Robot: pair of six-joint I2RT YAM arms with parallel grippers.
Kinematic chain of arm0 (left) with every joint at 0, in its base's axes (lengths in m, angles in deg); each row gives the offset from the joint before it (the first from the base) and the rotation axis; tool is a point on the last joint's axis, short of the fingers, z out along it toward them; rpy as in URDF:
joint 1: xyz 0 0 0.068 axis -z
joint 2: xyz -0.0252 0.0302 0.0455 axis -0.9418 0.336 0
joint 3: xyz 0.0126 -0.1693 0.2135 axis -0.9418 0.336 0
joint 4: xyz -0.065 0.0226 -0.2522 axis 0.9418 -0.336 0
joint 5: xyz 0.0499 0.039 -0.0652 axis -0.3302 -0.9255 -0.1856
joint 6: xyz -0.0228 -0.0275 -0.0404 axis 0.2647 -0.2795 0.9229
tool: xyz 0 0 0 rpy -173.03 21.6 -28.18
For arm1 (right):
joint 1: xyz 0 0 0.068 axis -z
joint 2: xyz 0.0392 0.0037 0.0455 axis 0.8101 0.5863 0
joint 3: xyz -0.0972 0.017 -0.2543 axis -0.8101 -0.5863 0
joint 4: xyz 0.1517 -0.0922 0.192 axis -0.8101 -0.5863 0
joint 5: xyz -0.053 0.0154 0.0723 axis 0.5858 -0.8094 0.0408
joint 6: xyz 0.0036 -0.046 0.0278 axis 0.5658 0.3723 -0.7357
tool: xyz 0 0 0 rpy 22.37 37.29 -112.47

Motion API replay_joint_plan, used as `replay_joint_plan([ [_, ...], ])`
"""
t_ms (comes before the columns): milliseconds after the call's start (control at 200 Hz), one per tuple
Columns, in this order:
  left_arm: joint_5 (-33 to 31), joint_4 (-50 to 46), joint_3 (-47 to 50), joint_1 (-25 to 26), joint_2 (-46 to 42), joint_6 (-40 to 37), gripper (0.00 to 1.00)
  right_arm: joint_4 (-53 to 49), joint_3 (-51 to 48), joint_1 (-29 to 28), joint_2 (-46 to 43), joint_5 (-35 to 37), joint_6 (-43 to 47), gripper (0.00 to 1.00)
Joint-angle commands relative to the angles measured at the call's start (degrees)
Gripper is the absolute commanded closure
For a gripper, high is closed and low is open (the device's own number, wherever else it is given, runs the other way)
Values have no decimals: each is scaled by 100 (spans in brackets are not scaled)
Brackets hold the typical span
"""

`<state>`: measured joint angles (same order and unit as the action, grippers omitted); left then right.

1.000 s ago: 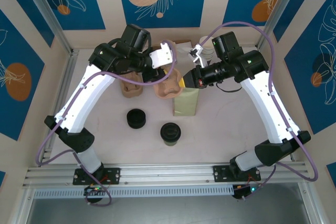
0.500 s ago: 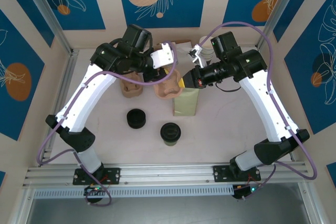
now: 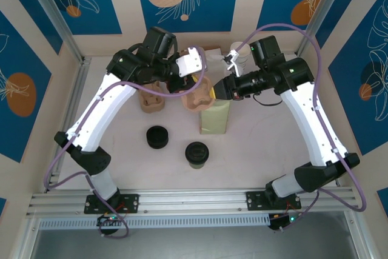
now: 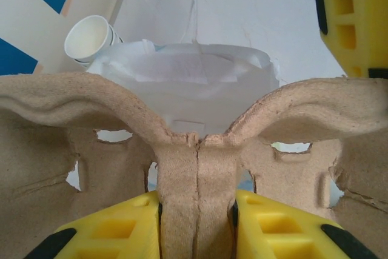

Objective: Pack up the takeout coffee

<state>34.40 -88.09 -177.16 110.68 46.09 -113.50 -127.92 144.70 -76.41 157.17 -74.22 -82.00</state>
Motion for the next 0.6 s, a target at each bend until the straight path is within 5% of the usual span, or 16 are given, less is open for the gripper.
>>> replay_joint_plan([
  [0, -36, 375, -117, 71, 111, 172, 70, 126, -125, 254, -418, 74, -52, 66],
  [140, -40, 559, -143, 62, 161, 246, 70, 428, -389, 612, -794, 546, -233, 57],
  [380, -135, 900, -178, 51, 248, 373, 69, 800, -880, 865, -1082, 2557, -453, 51],
  [595, -187, 1154, -187, 22, 311, 553, 69, 1504, -1154, 900, -883, 2879, -428, 51],
])
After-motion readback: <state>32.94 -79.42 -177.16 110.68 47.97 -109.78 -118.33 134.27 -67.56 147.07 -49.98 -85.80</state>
